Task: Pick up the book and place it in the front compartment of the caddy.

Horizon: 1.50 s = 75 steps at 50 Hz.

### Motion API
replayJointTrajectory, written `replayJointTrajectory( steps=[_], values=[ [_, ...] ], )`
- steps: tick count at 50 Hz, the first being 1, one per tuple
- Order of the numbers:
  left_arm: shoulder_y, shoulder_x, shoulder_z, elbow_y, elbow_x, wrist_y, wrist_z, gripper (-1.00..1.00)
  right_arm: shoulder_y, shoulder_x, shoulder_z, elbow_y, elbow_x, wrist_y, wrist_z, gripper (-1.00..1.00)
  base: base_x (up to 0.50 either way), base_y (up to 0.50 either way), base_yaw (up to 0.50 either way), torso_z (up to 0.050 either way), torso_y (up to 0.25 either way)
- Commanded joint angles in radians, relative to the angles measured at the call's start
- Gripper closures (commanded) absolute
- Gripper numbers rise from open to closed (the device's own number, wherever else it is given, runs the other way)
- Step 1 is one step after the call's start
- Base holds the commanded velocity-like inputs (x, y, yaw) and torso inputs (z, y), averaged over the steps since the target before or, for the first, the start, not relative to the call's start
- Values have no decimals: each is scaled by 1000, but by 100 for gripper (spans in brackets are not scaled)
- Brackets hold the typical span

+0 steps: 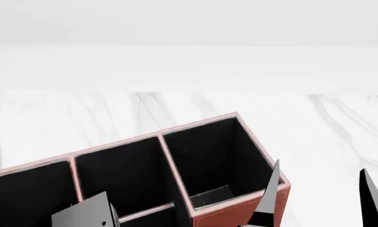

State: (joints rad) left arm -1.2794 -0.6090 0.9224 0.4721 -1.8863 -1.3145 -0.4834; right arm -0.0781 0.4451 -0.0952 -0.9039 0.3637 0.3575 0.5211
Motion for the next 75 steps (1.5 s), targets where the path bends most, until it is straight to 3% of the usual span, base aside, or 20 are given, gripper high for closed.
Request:
replayJointTrajectory(
  steps=[1,25,46,64,75],
  values=[
    [-160,39,-11,-108,-26,-46,27,100,0,3,-6,4,1,-5,3,-100,0,0,0,0,15],
    [-438,125,5,-349,107,-154,208,100,-5,11,6,7,20,-19,10,-100,0,0,0,0,1],
    [-613,190,152,-522,488,-124,590,100,-5,18,12,8,33,-28,16,-100,0,0,0,1,1],
    [-601,228,320,-602,676,-25,749,100,-7,19,15,17,42,-38,21,-100,0,0,0,0,1],
    [-558,227,349,-619,708,17,760,100,-9,23,23,22,50,-44,23,-100,0,0,0,0,1]
  ],
)
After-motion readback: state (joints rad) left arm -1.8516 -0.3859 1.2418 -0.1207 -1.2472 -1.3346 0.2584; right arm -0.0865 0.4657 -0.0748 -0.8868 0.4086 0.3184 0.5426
